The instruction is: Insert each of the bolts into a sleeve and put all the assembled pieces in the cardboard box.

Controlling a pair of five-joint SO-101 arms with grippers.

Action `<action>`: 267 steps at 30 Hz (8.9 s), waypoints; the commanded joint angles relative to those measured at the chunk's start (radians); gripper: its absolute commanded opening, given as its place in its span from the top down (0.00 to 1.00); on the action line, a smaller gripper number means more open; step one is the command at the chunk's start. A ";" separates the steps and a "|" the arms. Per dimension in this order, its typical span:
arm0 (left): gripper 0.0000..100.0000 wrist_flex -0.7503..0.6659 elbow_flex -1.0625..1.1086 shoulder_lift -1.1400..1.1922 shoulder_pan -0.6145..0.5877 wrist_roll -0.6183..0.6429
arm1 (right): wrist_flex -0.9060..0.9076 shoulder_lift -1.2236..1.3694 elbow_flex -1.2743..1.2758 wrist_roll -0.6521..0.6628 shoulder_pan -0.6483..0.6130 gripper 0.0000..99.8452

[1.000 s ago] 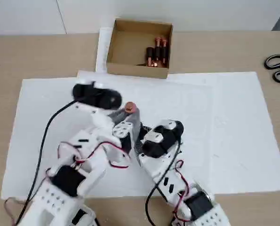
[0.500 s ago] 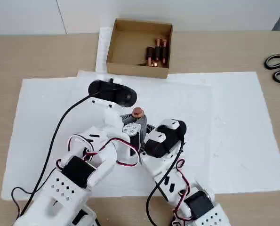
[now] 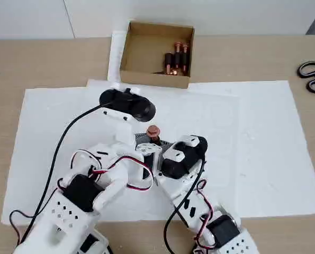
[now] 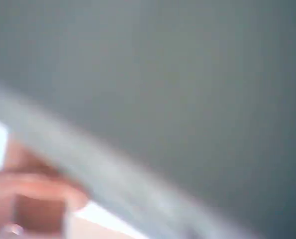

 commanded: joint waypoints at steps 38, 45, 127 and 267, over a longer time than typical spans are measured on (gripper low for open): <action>0.74 0.276 -0.153 -0.129 -0.608 -0.321 | 0.173 0.084 -0.333 0.204 0.288 1.00; 0.74 0.275 -0.153 -0.129 -0.608 -0.321 | 0.008 0.641 -0.712 0.224 0.364 1.00; 0.74 0.404 -0.447 -0.130 -0.606 -0.319 | 0.605 1.537 -2.170 0.216 0.280 0.82; 0.74 -0.078 0.849 -0.882 -0.609 -0.324 | 0.455 -0.016 0.011 0.216 0.636 0.82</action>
